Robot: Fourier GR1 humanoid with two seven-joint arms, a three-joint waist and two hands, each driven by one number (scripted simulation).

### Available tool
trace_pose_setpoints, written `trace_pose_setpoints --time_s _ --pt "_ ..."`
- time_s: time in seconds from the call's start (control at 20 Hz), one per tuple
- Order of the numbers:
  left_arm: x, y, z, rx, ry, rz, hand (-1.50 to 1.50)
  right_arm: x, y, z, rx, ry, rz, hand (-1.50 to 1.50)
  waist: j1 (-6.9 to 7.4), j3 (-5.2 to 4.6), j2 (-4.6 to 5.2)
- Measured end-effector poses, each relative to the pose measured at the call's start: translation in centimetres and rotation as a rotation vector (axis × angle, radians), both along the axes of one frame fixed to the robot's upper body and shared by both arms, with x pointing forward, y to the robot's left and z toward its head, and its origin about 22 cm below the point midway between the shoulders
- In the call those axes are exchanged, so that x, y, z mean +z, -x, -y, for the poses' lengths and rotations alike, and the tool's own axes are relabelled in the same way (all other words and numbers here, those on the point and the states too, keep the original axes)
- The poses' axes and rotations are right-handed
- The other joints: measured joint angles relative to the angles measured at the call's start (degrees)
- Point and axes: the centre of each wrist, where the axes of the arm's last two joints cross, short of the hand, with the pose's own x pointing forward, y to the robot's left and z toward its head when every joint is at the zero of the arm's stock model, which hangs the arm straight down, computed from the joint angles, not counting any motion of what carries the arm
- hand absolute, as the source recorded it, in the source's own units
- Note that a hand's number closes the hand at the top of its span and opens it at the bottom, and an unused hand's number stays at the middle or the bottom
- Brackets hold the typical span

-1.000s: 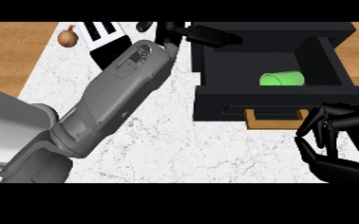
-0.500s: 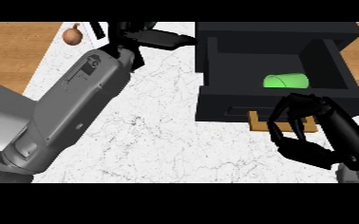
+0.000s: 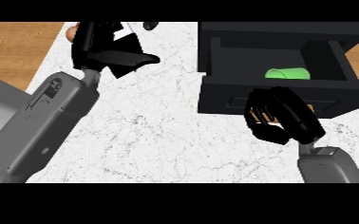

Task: Pick up the cup, place it into the drawer and close the drawer

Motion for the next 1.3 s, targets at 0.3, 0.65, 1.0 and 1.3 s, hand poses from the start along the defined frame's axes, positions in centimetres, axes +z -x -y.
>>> trace_pose_setpoints --time_s 0.3,0.65,1.0,1.3 --pt "-1.0 1.9 -3.7 0.015 0.006 0.001 -1.50 -4.0 -3.4 -1.7 0.000 0.164 0.020 1.50 0.04 0.03 0.13" --pt "-2.5 3.9 -7.5 0.025 0.012 -0.005 -1.50 -6.6 -8.4 -2.3 -0.013 0.190 0.005 1.50 -0.04 0.03 0.33" --pt "-2.9 5.0 -9.0 0.003 0.013 -0.001 -1.50 -6.2 -12.5 -0.8 -0.026 0.178 -0.028 1.50 1.43 -0.07 0.60" --pt "-3.0 5.2 -9.3 -0.026 0.018 0.004 -1.50 -6.3 -13.5 0.1 0.000 0.125 -0.101 1.50 2.09 -0.07 0.55"
